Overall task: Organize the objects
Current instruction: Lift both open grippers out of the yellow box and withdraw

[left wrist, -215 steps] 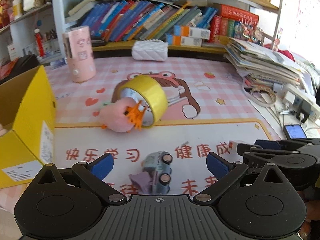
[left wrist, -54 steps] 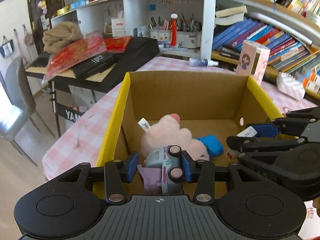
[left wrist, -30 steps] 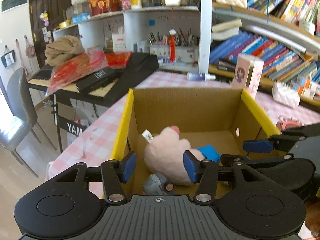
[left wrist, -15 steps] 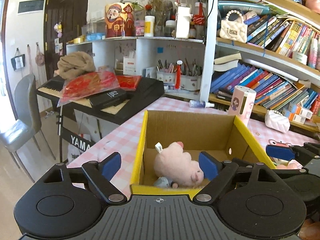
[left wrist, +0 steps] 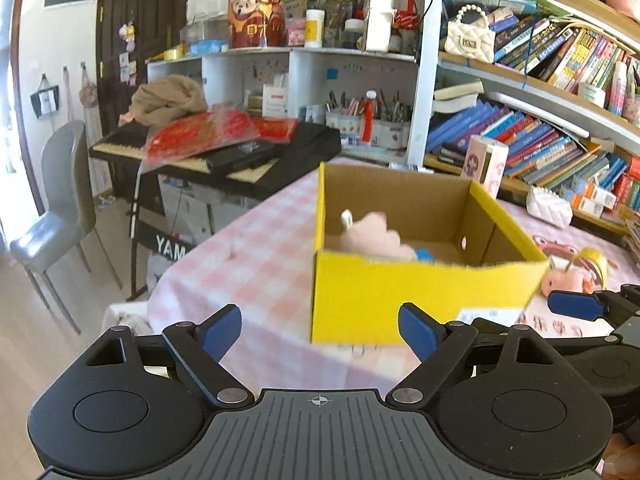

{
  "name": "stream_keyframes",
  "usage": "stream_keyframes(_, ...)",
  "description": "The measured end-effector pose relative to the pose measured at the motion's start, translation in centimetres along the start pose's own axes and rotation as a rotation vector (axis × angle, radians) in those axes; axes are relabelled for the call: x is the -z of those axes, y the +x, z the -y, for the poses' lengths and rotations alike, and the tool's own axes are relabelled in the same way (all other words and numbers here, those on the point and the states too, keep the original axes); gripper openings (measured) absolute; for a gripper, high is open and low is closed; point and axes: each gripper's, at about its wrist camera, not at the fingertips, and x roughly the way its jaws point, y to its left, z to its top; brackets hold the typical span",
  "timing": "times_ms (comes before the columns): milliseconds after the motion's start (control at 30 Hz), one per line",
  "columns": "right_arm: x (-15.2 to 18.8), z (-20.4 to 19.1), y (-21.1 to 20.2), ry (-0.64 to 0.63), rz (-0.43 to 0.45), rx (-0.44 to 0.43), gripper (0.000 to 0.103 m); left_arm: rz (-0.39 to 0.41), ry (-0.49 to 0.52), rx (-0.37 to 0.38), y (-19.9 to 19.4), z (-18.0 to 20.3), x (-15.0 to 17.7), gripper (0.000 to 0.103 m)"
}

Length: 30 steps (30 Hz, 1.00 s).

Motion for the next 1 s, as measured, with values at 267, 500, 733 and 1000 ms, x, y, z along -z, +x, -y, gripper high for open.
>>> stream_keyframes(267, 2.4, -2.0, -2.6, 0.011, -0.024, 0.005, 0.074, -0.029, -0.010, -0.009, -2.4, -1.5, 2.1, 0.088)
stream_keyframes(500, 4.1, -2.8, -4.3, 0.034, -0.039, 0.000, 0.076, -0.048, 0.003, 0.002, -3.9, -1.9, 3.5, 0.088)
stream_keyframes(733, 5.7, -3.1, -5.5, 0.058, -0.066, 0.022, 0.078, -0.076, 0.028, 0.026, -4.5, -1.5, 4.5, 0.088)
stream_keyframes(1000, 7.1, -1.7, -6.3, 0.100, -0.097, 0.072, 0.082, -0.090, 0.076, 0.076, -4.6, -0.1, 4.8, 0.088)
